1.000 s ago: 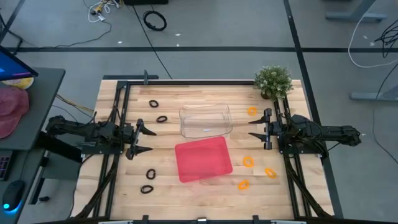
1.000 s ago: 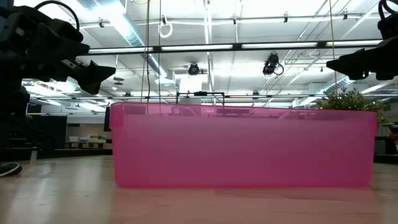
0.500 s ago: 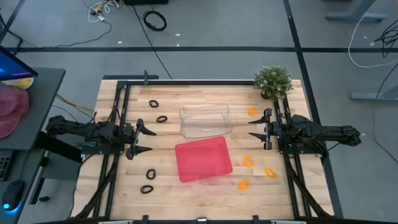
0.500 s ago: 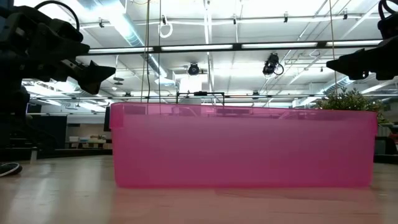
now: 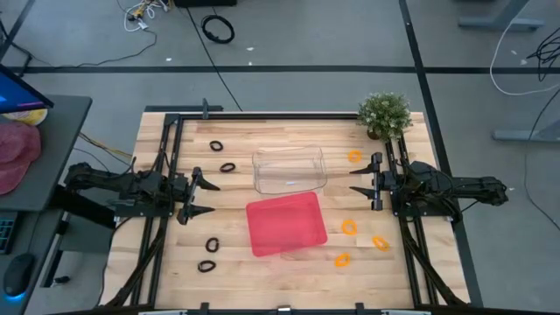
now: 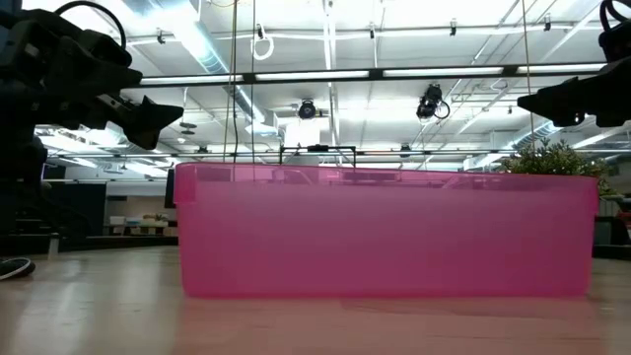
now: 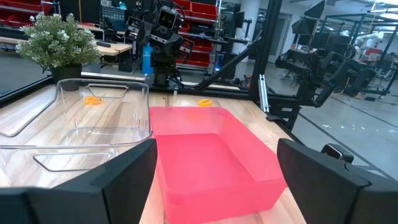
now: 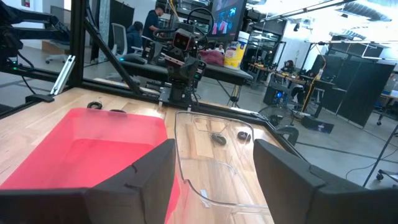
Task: Sort spring keychains
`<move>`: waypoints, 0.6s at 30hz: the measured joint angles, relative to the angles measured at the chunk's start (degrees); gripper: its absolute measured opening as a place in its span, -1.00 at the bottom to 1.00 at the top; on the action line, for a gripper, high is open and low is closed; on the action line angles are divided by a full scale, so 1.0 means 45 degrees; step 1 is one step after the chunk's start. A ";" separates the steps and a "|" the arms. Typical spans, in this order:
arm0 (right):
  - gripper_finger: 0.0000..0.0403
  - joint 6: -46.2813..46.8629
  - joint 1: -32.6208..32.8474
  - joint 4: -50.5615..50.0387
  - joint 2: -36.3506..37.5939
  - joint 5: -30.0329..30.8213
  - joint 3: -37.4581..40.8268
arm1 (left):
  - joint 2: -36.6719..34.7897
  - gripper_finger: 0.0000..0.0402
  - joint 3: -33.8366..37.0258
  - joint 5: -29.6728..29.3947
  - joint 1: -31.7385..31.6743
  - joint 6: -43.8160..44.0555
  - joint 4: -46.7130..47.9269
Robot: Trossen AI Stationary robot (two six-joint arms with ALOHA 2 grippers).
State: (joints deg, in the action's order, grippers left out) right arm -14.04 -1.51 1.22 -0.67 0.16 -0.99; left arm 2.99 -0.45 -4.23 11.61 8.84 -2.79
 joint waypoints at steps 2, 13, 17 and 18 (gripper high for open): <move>0.10 0.0000 0.0000 0.0001 0.0000 0.0000 0.0000 | -0.0002 0.68 0.0000 0.0000 -0.0004 0.0000 0.0000; 0.10 0.0000 0.0002 -0.0001 0.0000 0.0000 0.0000 | -0.0002 0.68 0.0000 -0.0004 0.0001 0.2973 -0.0013; 0.10 0.0000 0.0002 0.0003 0.0000 0.0000 0.0000 | 0.0002 0.68 0.0000 -0.0110 -0.0008 0.3312 -0.0433; 0.10 0.0000 0.0002 0.0003 0.0000 0.0000 0.0005 | -0.0002 0.68 0.0000 -0.0227 -0.0008 0.3303 -0.0693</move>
State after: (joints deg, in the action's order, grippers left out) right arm -14.04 -1.50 1.23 -0.67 0.16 -0.97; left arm 2.98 -0.45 -5.25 11.57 23.70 -5.90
